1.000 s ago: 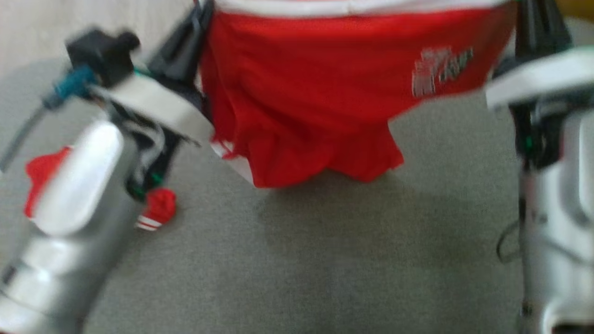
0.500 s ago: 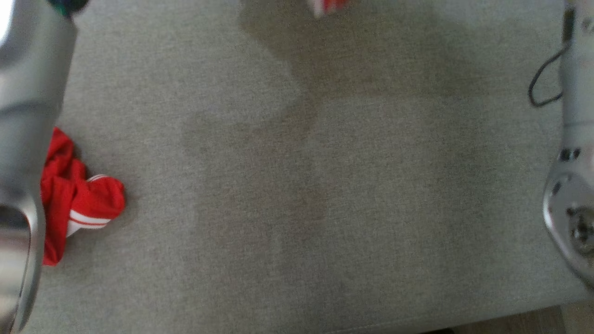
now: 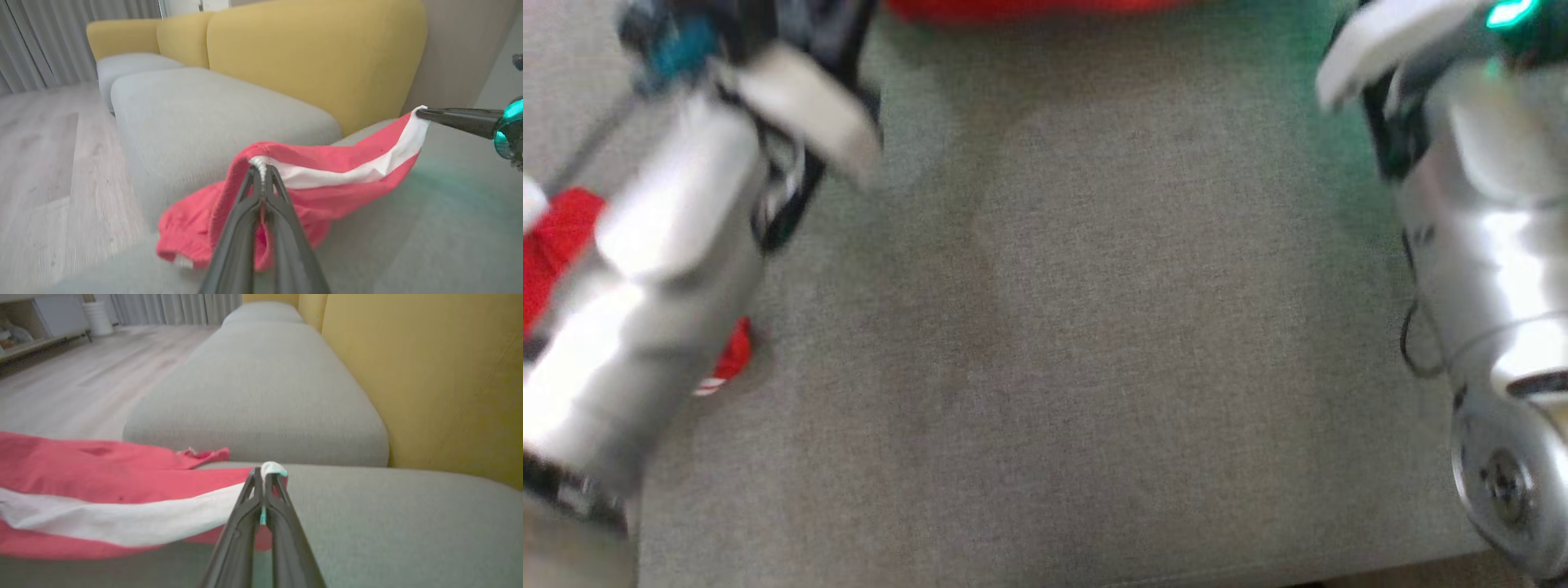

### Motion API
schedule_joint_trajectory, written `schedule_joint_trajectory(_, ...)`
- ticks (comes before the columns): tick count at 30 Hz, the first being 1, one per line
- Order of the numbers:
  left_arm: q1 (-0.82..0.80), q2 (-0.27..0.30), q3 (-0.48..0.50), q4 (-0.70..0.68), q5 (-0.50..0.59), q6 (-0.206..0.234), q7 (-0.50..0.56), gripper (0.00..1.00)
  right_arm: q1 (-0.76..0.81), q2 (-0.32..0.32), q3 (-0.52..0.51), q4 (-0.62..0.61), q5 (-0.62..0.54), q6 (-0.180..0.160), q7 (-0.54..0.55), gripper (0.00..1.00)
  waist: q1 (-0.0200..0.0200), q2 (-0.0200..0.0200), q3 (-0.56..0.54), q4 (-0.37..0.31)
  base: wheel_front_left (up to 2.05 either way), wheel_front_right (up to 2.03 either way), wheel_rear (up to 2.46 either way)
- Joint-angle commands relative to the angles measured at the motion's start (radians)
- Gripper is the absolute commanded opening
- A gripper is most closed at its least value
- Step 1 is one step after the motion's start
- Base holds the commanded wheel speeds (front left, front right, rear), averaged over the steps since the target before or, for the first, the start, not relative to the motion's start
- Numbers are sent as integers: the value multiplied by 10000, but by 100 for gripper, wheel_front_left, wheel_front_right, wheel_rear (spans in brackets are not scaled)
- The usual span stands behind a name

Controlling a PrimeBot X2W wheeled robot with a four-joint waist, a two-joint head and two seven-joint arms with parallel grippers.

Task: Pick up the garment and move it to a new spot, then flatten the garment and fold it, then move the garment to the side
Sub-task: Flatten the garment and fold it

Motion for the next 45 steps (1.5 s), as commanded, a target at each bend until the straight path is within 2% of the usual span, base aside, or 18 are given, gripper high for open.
schedule_joint_trajectory(1, -106, 550, 74, -398, -224, 17, -69, 0, -13, -18, 329, -112, 155, -7, 83, 0, 0, 0, -237, 55, 0, 0, 0)
schedule_joint_trajectory(7, 1773, 1317, -1474, -1555, -1062, 17, 471, 0, 1212, -611, 1861, 569, 1113, -7, 606, 0, 0, 0, -1156, 168, 0, 0, 0)
schedule_joint_trajectory(13, 3033, 1595, -2051, -2510, -1252, 184, 615, 0, 2431, -1167, 3581, 256, 2546, -7, 1738, 0, 0, 0, -2197, 256, 0, 0, 0)
schedule_joint_trajectory(17, 3704, 1569, -2228, -3044, -1328, 574, 626, 0, 3372, -1790, 4849, -708, 3784, -7, 2862, 0, 0, 0, -2956, 234, 0, 0, 0)
schedule_joint_trajectory(20, 4236, 1551, -2337, -3479, -1462, 893, 687, 0, 4105, -2525, 5636, -1708, 4750, -7, 3747, 0, 0, 0, -3501, 184, 0, 0, 0)
schedule_joint_trajectory(25, 5104, 1576, -2578, -4388, -1674, 1395, 873, 0, 5306, -3952, 6138, -3617, 6132, -7, 4884, 0, 0, 0, -4179, 160, 0, 0, 0)
schedule_joint_trajectory(28, 5539, 1664, -2704, -5113, -1815, 1672, 1051, 0, 6047, -4822, 5956, -4640, 6510, -7, 5440, 0, 0, 0, -4355, 151, 0, 0, 0)
schedule_joint_trajectory(30, 5676, 1689, -2731, -5378, -1878, 1765, 1106, 0, 6293, -5055, 5771, -4946, 6588, -7, 5598, 0, 0, 0, -4389, 151, 0, 0, 0)
schedule_joint_trajectory(33, 6011, 1712, -2769, -6152, -2067, 2047, 1239, 0, 7020, -5584, 4972, -5873, 6611, -7, 5913, 0, 0, 0, -4392, 176, 0, 0, 0)
schedule_joint_trajectory(35, 6110, 1713, -2708, -6510, -2139, 2228, 1226, 0, 7451, -5678, 4180, -6445, 6583, -7, 5912, 0, 0, 0, -4288, 206, 0, 0, 0)
schedule_joint_trajectory(38, 6007, 1730, -2591, -6710, -2054, 2438, 1169, 0, 7849, -5465, 3056, -7275, 6196, -7, 5872, 0, 0, 0, -4010, 292, 0, 0, 0)
schedule_joint_trajectory(45, 5257, 1601, -2185, -6767, -1902, 2532, 1085, 0, 7424, -4152, 1022, -8919, 4604, -7, 5929, 0, 0, 0, -3180, 753, 0, 0, 0)
